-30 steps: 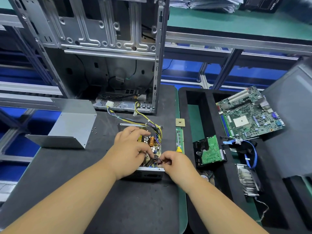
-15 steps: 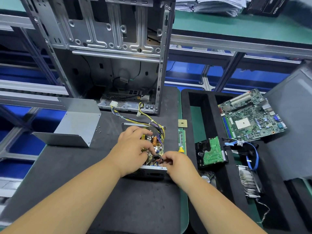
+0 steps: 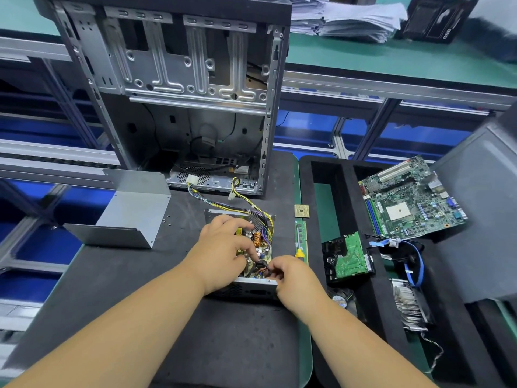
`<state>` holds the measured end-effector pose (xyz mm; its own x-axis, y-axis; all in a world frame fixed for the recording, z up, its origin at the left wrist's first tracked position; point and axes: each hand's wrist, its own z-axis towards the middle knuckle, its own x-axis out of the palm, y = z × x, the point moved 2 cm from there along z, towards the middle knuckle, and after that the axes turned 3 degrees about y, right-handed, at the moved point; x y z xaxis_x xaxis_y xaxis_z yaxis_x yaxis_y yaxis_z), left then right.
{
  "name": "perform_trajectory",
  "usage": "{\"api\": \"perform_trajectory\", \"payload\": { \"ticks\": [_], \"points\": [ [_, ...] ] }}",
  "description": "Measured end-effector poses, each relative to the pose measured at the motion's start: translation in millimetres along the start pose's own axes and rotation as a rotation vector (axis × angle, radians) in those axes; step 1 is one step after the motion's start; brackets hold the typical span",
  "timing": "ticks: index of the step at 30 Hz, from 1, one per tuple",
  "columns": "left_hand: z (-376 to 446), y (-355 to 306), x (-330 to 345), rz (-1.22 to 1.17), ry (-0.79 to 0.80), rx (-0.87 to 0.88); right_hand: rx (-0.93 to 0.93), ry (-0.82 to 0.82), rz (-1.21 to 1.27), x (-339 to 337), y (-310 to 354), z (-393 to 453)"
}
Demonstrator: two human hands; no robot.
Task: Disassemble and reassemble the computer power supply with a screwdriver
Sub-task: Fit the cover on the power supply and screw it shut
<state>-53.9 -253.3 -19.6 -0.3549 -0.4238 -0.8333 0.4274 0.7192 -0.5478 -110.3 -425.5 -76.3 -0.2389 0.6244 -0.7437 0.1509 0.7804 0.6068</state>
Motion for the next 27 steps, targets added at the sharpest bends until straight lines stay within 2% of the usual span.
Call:
{"api": "perform_trajectory", "payload": {
  "ticks": [6,19,27],
  "points": [
    [-2,-2,-2,-0.008,0.003,0.013,-0.072,-0.005,-0.082,-7,4,-4],
    [-1,-2,-2,0.006,0.001,0.006,-0.049,0.091,-0.133,-16,11,0],
    [-1,0,-1,-0.009,-0.009,0.025,0.005,0.104,-0.041,-17,8,2]
  ]
}}
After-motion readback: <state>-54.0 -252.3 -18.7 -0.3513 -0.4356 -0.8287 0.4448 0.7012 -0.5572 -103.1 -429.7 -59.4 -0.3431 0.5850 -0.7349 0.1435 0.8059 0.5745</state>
